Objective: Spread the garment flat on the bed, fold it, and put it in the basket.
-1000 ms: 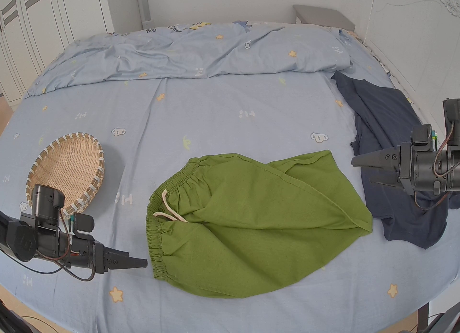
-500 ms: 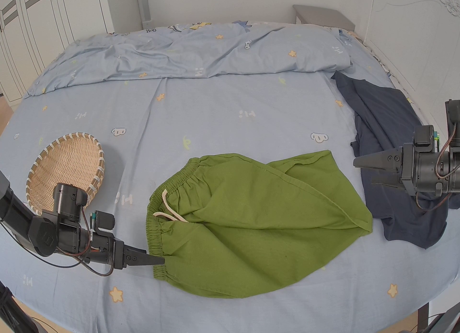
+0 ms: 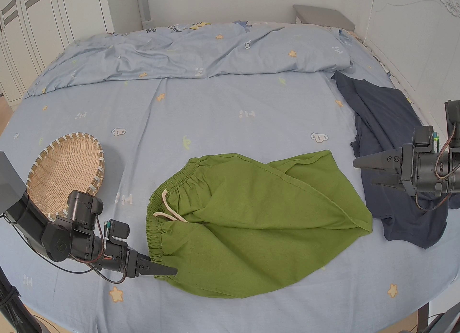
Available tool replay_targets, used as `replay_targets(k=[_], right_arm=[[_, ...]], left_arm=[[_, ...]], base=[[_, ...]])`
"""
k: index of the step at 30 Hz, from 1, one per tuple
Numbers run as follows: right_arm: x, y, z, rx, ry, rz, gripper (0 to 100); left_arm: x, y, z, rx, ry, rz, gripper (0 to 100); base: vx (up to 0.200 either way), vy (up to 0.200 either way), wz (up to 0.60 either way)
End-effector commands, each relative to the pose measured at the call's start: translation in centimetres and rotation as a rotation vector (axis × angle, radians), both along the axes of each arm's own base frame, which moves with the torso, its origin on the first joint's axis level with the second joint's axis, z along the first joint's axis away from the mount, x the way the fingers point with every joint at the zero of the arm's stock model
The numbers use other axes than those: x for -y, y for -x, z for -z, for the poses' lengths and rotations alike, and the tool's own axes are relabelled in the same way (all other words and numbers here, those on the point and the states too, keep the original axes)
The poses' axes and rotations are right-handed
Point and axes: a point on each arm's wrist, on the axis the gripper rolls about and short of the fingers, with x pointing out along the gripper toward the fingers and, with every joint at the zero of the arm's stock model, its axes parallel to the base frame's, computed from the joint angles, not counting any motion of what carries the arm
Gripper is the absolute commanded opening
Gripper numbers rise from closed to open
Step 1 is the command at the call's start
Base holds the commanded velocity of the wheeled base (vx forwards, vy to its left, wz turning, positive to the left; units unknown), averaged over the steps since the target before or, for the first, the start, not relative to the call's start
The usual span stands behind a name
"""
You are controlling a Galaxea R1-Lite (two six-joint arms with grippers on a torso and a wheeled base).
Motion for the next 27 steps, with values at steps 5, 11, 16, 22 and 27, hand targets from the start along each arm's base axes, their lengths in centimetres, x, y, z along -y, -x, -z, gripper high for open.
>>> replay_targets(k=[5, 11, 16, 22, 27], right_arm=[[0.0, -0.1, 0.1, -0.003, 0.0, 0.003, 100], [0.0, -0.2, 0.2, -0.007, 0.002, 0.003, 100], [0.0, -0.2, 0.2, -0.009, 0.001, 0.001, 100], [0.1, -0.2, 0.3, -0.013, 0.007, -0.002, 100], [-0.1, -0.4, 1.7, -0.058, 0.038, -0.025, 100]], left_arm=[[0.4, 0.1, 0.2, -0.012, 0.004, 0.017, 0], [0.7, 0.2, 0.3, -0.015, 0.004, 0.031, 0], [0.7, 0.3, 0.2, -0.03, 0.009, 0.021, 0], [-1.6, 1.4, -3.0, -0.182, 0.2, -0.106, 0], [-4.3, 2.8, -4.4, -0.228, 0.239, -0.21, 0]], base=[[0.0, 0.0, 0.0], [0.0, 0.0, 0.0], [0.0, 0.0, 0.0], [0.0, 0.0, 0.0], [0.0, 0.0, 0.0]])
